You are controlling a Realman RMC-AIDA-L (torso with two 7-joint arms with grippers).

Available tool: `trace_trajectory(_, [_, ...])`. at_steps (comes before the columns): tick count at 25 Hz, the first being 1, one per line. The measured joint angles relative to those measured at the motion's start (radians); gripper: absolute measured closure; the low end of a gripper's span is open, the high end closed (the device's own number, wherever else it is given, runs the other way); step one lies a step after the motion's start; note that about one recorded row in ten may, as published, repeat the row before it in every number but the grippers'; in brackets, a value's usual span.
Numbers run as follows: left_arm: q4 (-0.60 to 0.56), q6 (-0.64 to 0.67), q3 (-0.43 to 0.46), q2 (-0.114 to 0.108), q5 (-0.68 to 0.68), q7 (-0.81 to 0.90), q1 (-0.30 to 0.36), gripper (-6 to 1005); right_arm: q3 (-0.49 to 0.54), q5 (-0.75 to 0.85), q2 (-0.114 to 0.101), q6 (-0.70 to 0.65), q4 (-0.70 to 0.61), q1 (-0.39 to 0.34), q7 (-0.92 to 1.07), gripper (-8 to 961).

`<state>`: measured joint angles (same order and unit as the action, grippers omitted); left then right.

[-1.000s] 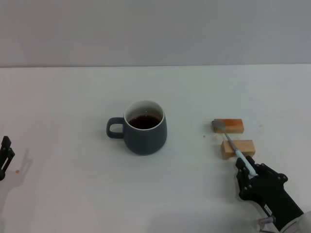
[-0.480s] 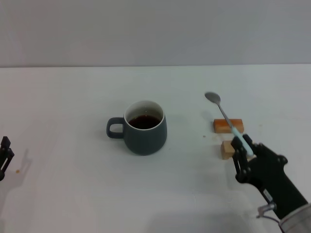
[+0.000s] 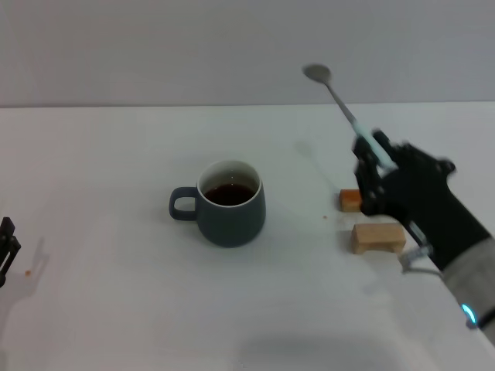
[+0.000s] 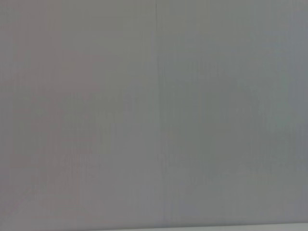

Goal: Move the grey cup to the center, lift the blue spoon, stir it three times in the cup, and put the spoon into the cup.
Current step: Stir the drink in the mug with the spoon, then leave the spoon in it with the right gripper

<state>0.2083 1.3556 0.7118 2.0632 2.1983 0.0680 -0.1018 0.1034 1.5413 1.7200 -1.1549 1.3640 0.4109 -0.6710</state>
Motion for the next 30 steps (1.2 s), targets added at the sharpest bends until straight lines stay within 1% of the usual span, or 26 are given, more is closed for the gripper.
trace_trajectory(2, [0.000, 0.001, 0.000, 0.000, 0.000, 0.000, 0.001, 141, 0.091, -0.011, -0.009, 0.113, 0.092, -0.027, -0.132, 790])
trace_trajectory(3, [0.000, 0.001, 0.000, 0.000, 0.000, 0.000, 0.001, 141, 0.201, -0.019, -0.007, 0.256, 0.170, -0.073, -0.254, 790])
trace_trajectory(4, [0.000, 0.001, 0.000, 0.000, 0.000, 0.000, 0.001, 141, 0.255, -0.024, -0.001, 0.335, 0.199, -0.099, -0.306, 790])
trace_trajectory(5, [-0.001, 0.002, 0.000, 0.000, 0.000, 0.000, 0.001, 141, 0.255, -0.024, -0.001, 0.335, 0.199, -0.099, -0.306, 790])
trace_trajectory(6, [-0.002, 0.002, 0.000, 0.000, 0.000, 0.000, 0.001, 141, 0.321, -0.033, 0.012, 0.420, 0.229, -0.136, -0.356, 790])
trace_trajectory(8, [-0.006, 0.002, 0.000, 0.000, 0.000, 0.000, 0.001, 141, 0.454, -0.055, 0.051, 0.606, 0.284, -0.215, -0.478, 790])
trace_trajectory(11, [-0.013, 0.002, 0.000, 0.001, -0.001, 0.004, 0.002, 141, 0.624, -0.081, 0.123, 0.847, 0.360, -0.330, -0.631, 790])
trace_trajectory(12, [-0.013, 0.002, 0.000, 0.001, -0.001, 0.004, 0.002, 141, 0.688, -0.085, 0.151, 0.956, 0.389, -0.374, -0.659, 790])
trace_trajectory(13, [-0.013, 0.002, 0.000, 0.001, -0.001, 0.004, 0.003, 141, 0.771, -0.078, 0.186, 1.113, 0.425, -0.424, -0.669, 790])
trace_trajectory(14, [-0.014, 0.003, 0.000, 0.001, -0.001, 0.004, 0.003, 141, 0.771, -0.078, 0.186, 1.113, 0.425, -0.424, -0.669, 790])
trace_trajectory(15, [-0.017, 0.003, 0.000, 0.000, -0.001, 0.004, 0.003, 141, 0.838, -0.040, 0.218, 1.248, 0.457, -0.454, -0.634, 790])
trace_trajectory(16, [-0.021, 0.003, 0.000, 0.000, -0.001, 0.004, 0.003, 141, 0.838, -0.040, 0.218, 1.248, 0.457, -0.454, -0.634, 790])
trace_trajectory(18, [-0.026, 0.003, 0.000, 0.000, -0.001, 0.004, 0.002, 141, 0.886, 0.062, 0.247, 1.345, 0.479, -0.456, -0.528, 790])
trace_trajectory(19, [-0.028, 0.002, 0.000, 0.000, -0.001, 0.004, 0.001, 141, 0.932, 0.221, 0.281, 1.437, 0.496, -0.442, -0.361, 790])
trace_trajectory(20, [-0.029, 0.001, 0.000, 0.000, -0.001, 0.005, 0.000, 141, 0.932, 0.221, 0.281, 1.437, 0.496, -0.442, -0.361, 790])
trace_trajectory(22, [-0.031, -0.001, 0.000, 0.000, 0.000, 0.005, -0.003, 141, 0.980, 0.467, 0.331, 1.545, 0.513, -0.415, -0.154, 790])
trace_trajectory(23, [-0.033, -0.002, 0.000, 0.000, -0.001, 0.005, -0.005, 141, 0.989, 0.547, 0.343, 1.571, 0.517, -0.401, -0.091, 790])
trace_trajectory(24, [-0.034, -0.003, 0.000, 0.000, 0.000, 0.005, -0.007, 141, 1.001, 0.721, 0.356, 1.629, 0.532, -0.360, 0.066, 790])
trace_trajectory(25, [-0.036, -0.003, 0.000, 0.001, -0.001, 0.005, -0.008, 141, 1.001, 0.721, 0.356, 1.629, 0.532, -0.360, 0.066, 790])
trace_trajectory(27, [-0.037, -0.004, 0.000, 0.002, 0.000, 0.005, -0.010, 141, 1.015, 0.835, 0.352, 1.692, 0.552, -0.310, 0.195, 790])
trace_trajectory(30, [-0.038, -0.004, -0.001, 0.003, 0.000, 0.005, -0.008, 141, 1.045, 1.021, 0.353, 1.854, 0.599, -0.229, 0.366, 790])
